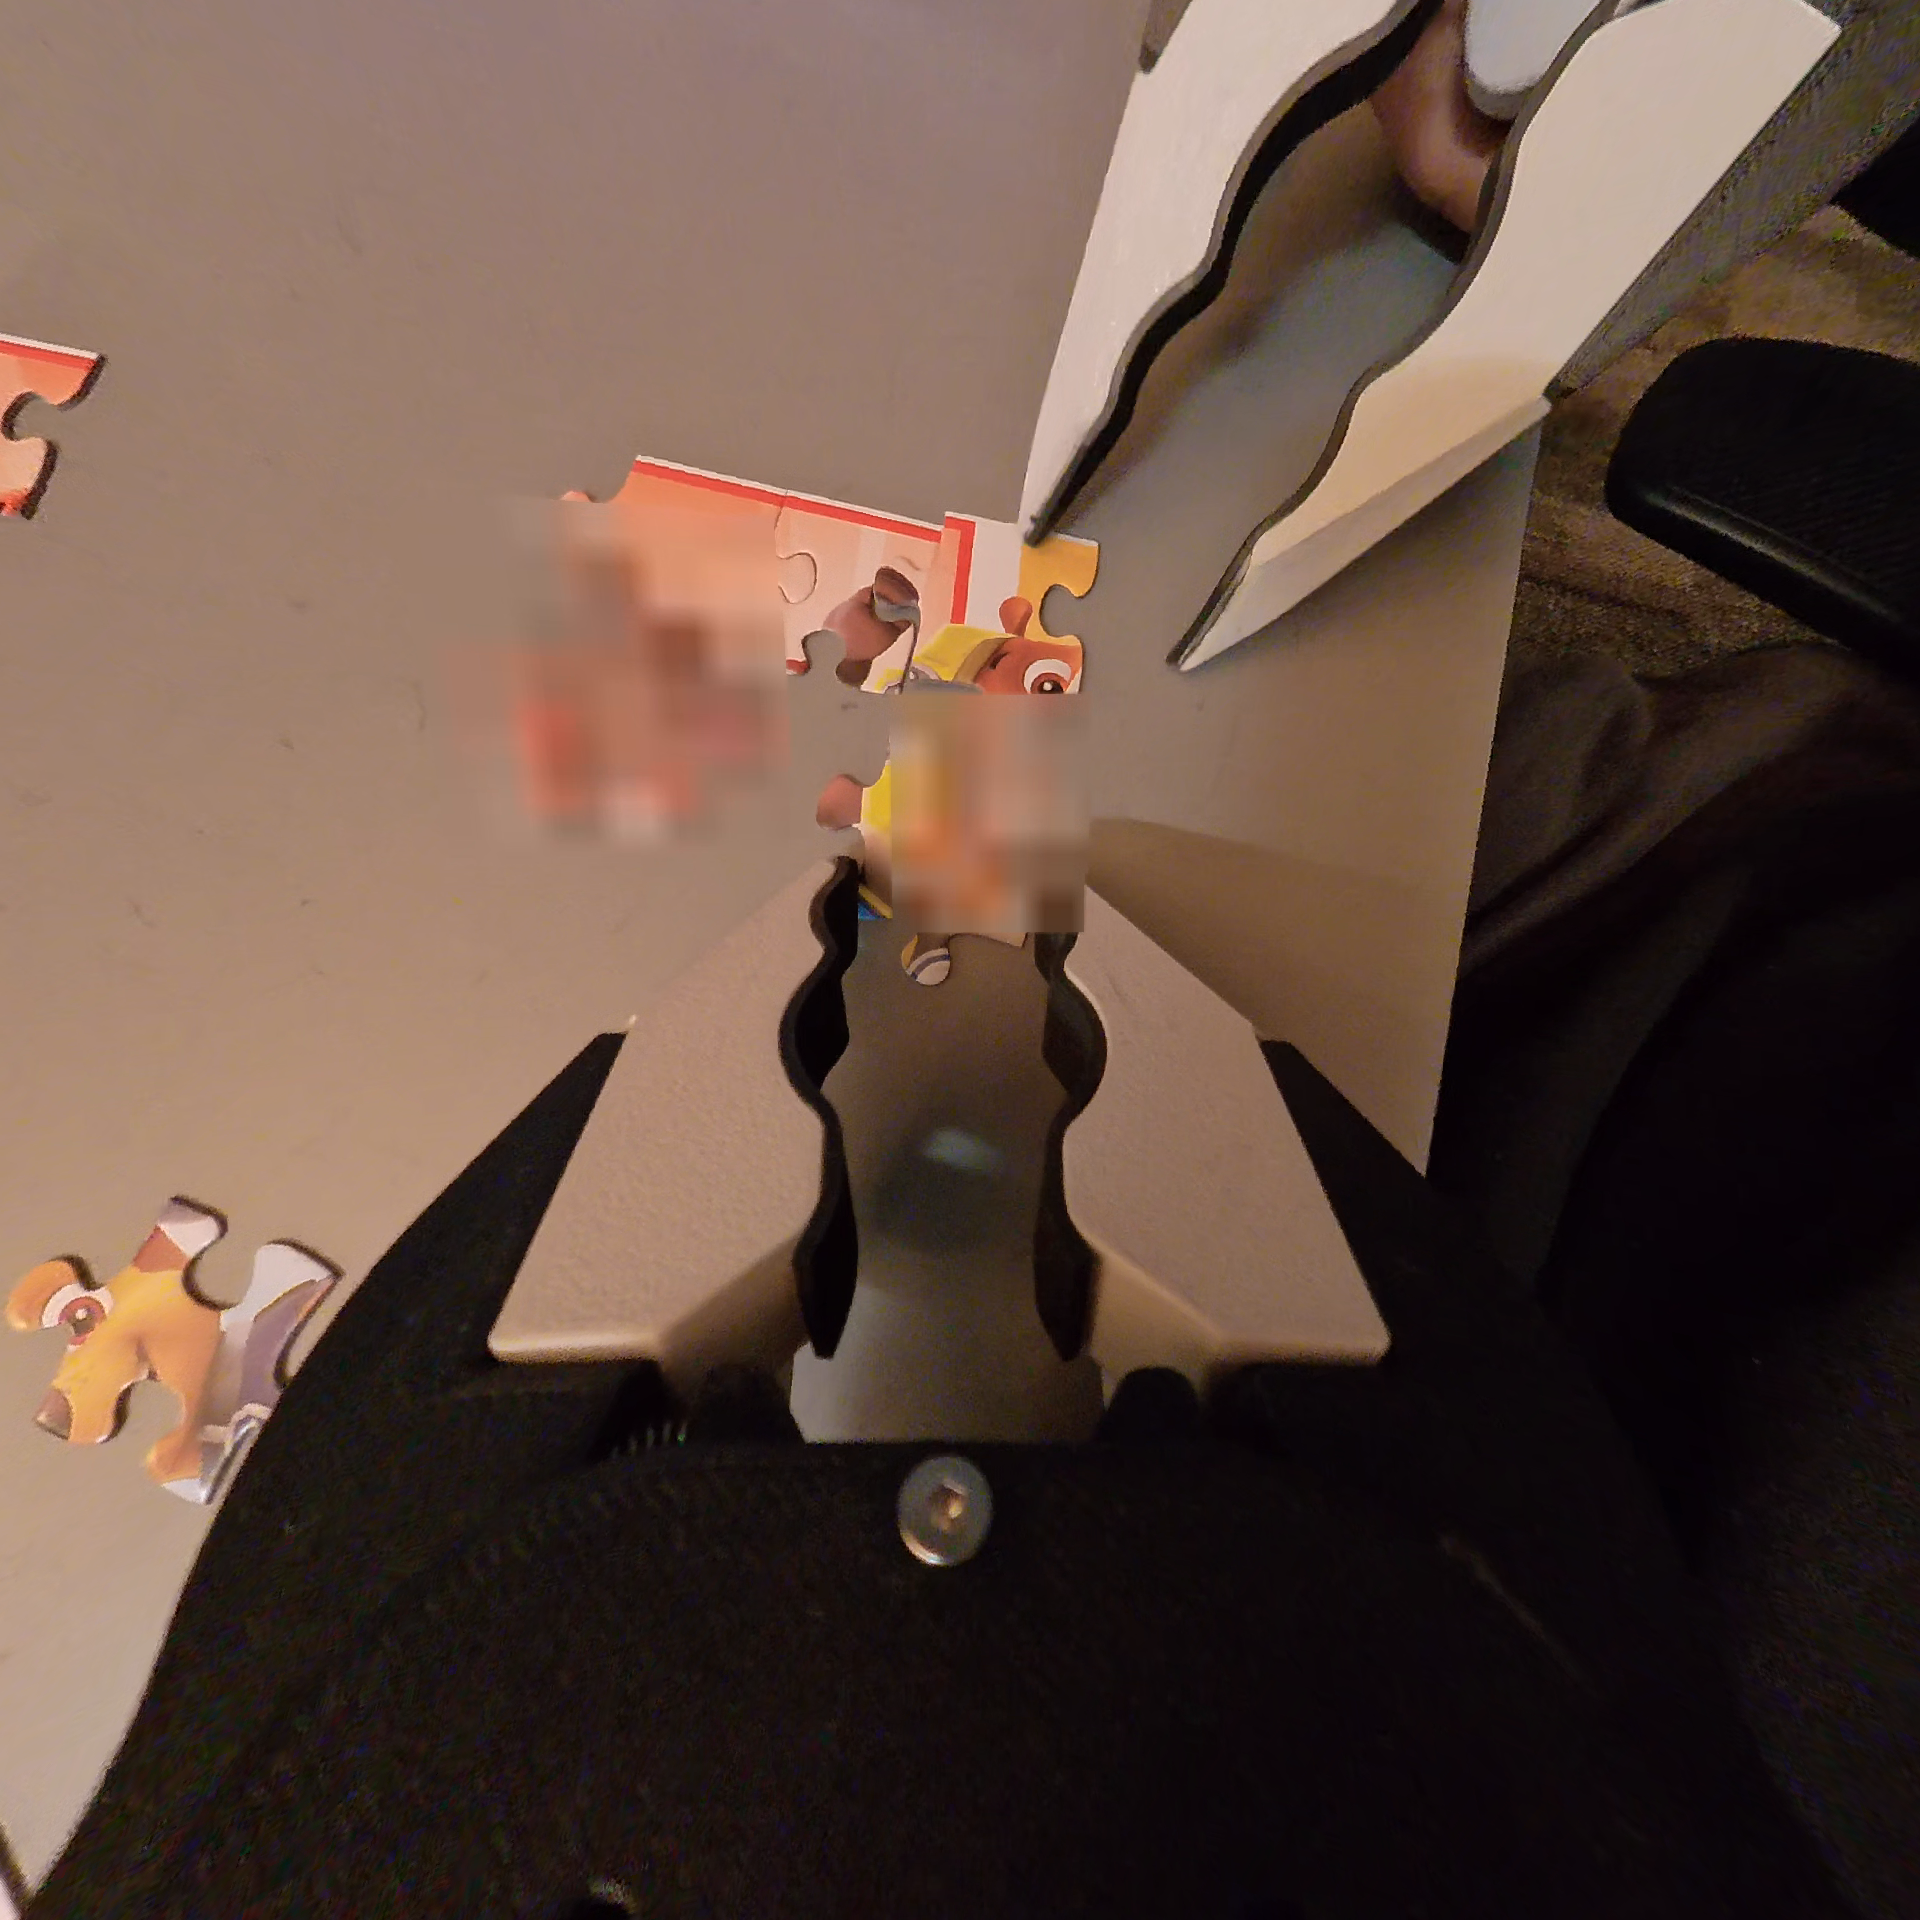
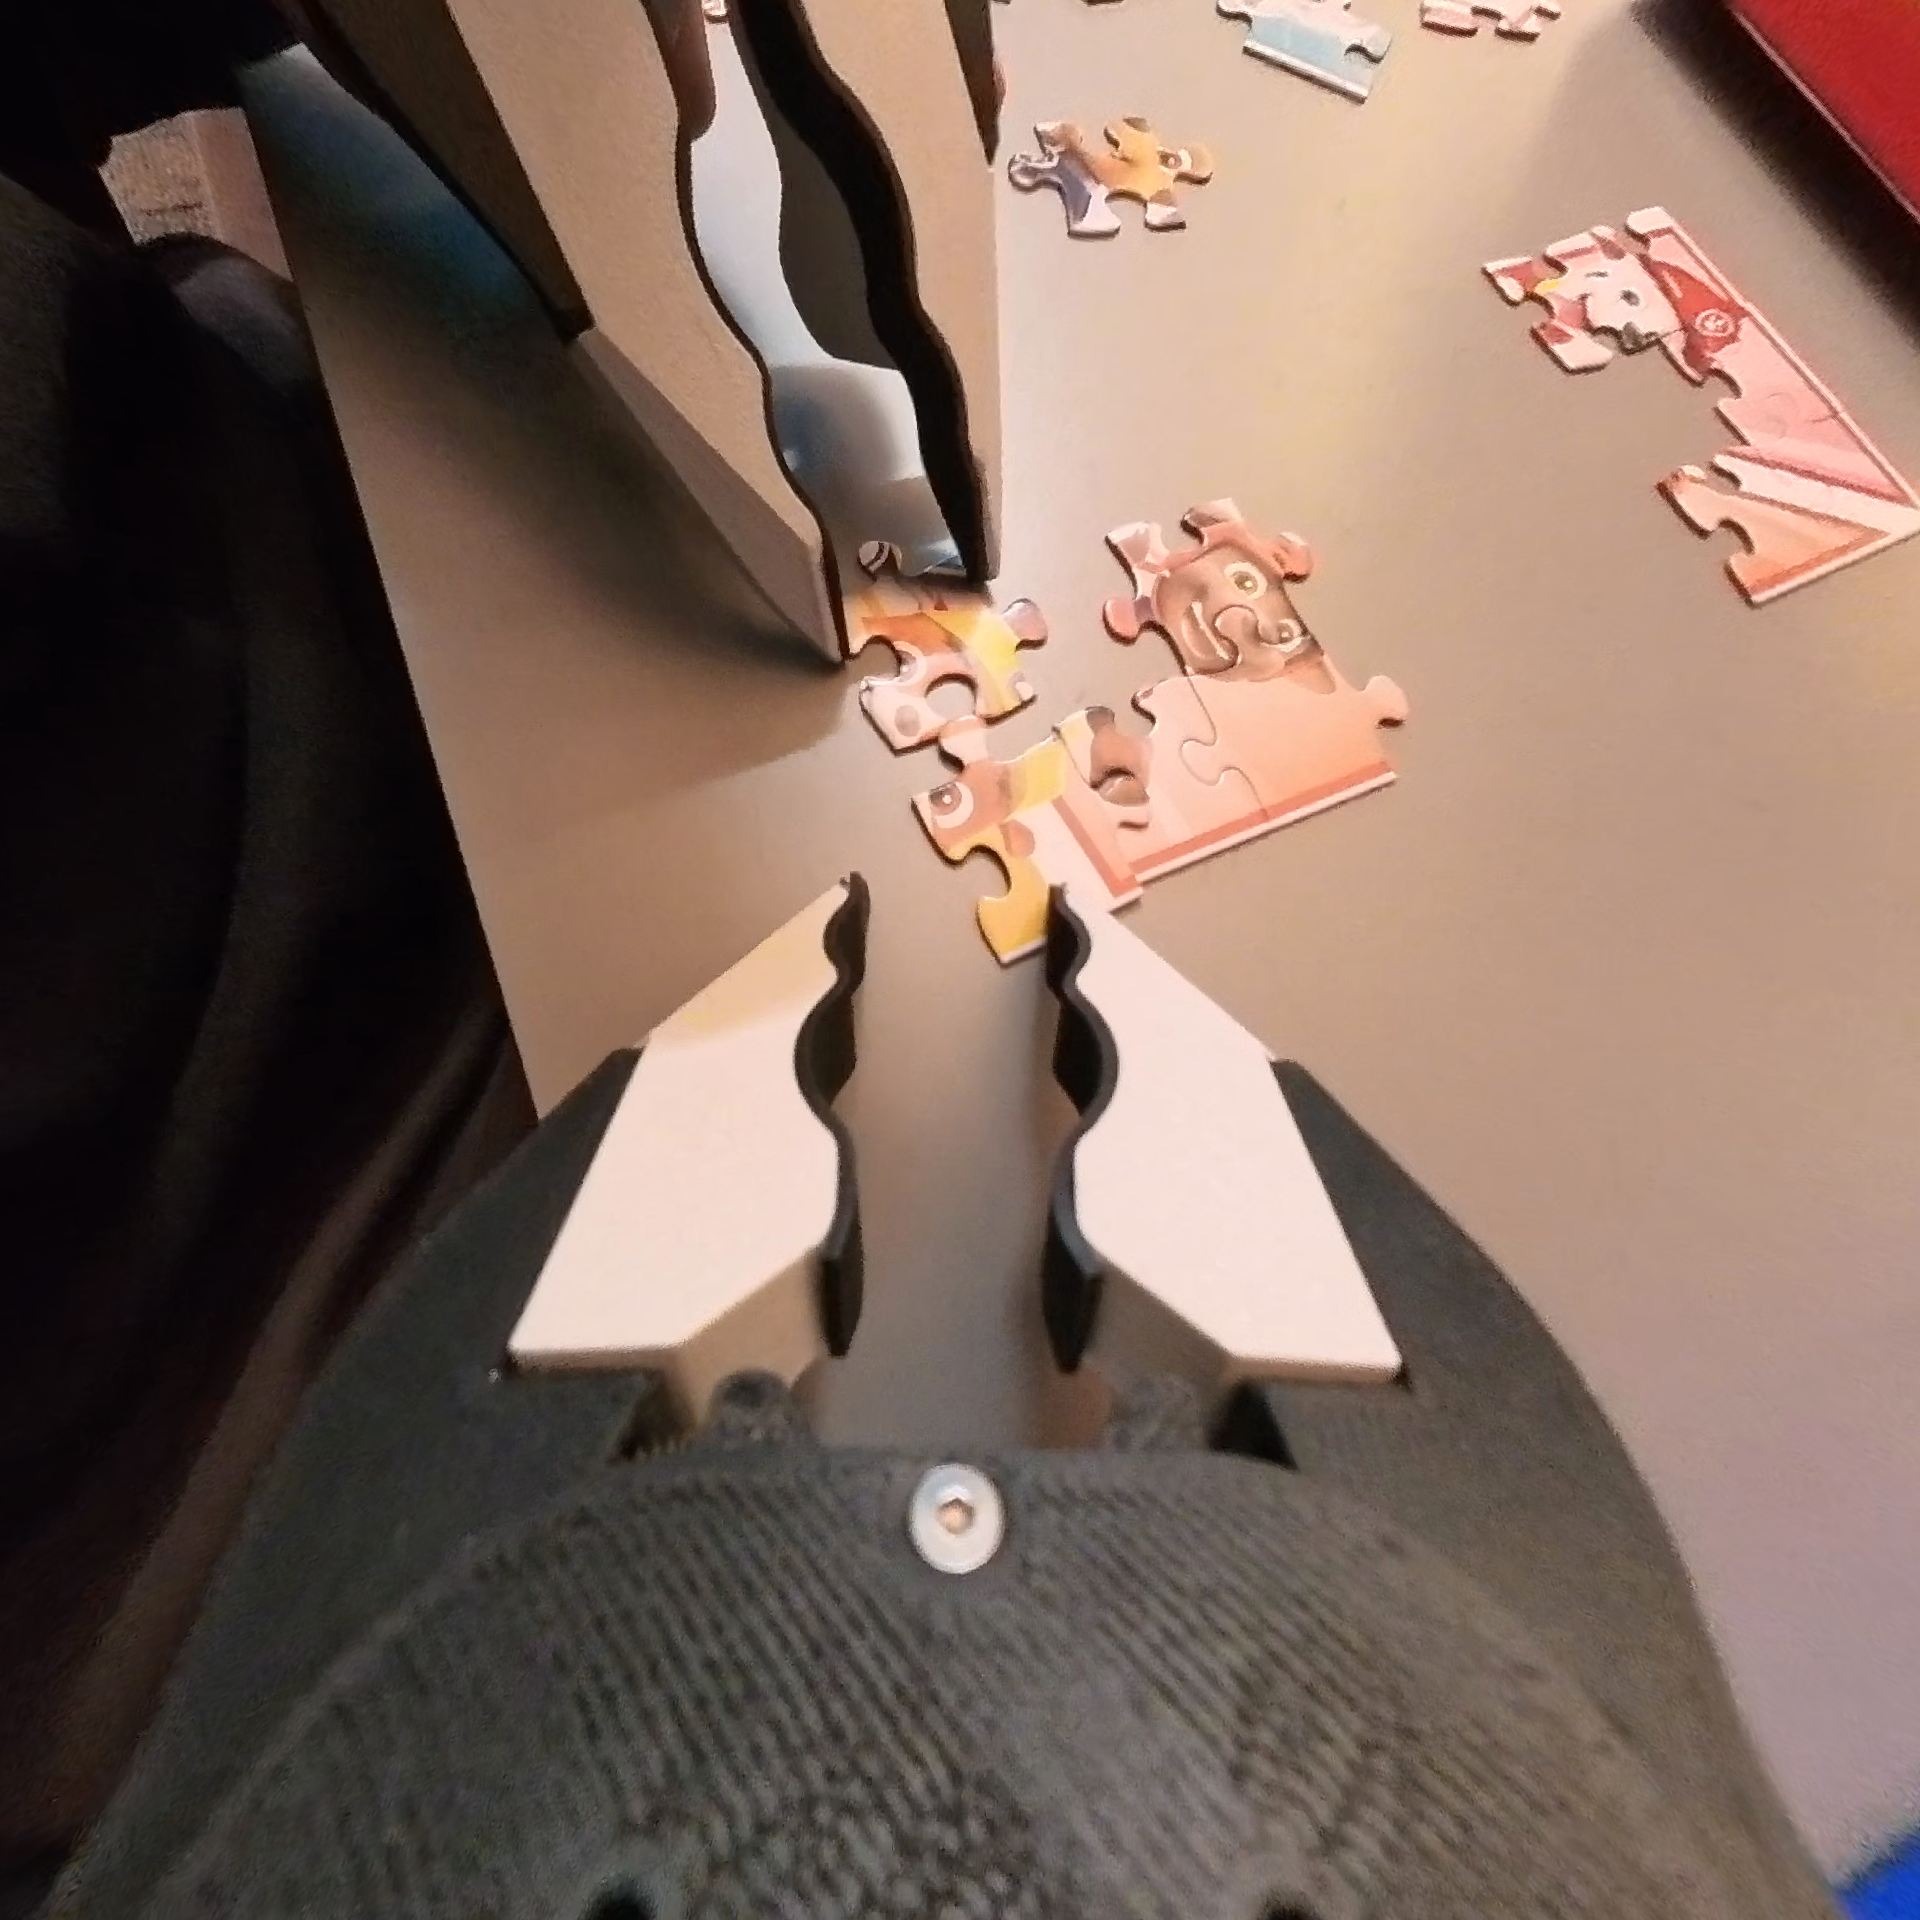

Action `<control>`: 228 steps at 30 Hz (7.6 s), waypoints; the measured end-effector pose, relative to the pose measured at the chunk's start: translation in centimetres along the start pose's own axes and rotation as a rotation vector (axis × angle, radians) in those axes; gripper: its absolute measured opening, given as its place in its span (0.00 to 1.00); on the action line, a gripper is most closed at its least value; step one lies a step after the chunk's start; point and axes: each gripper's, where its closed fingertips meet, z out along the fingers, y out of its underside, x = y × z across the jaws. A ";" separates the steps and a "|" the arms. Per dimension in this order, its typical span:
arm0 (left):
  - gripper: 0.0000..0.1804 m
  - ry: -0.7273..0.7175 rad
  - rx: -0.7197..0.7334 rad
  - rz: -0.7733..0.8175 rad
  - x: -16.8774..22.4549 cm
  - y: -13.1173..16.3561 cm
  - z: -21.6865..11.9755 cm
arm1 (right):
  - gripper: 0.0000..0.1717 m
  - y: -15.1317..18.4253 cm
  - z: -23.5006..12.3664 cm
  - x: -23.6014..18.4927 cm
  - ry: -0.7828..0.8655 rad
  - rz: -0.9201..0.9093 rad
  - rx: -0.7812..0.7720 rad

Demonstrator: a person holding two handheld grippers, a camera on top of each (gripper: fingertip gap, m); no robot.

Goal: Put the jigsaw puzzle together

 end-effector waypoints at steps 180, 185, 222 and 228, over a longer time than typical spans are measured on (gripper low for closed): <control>0.15 -0.074 0.031 -0.035 -0.5 -0.6 0.7 | 0.18 -1.6 2.2 0.7 -0.405 -0.274 -0.121; 0.15 -0.080 0.031 -0.035 -0.5 -0.6 0.7 | 0.18 -1.6 2.3 0.6 -0.401 -0.288 -0.136; 0.14 -0.098 0.029 -0.040 -0.5 -0.6 0.7 | 0.29 -0.8 1.1 3.2 -0.324 0.008 -0.022; 0.14 -0.099 0.029 -0.039 -0.5 -0.6 0.6 | 0.24 -1.9 0.7 3.1 -0.312 -0.011 0.029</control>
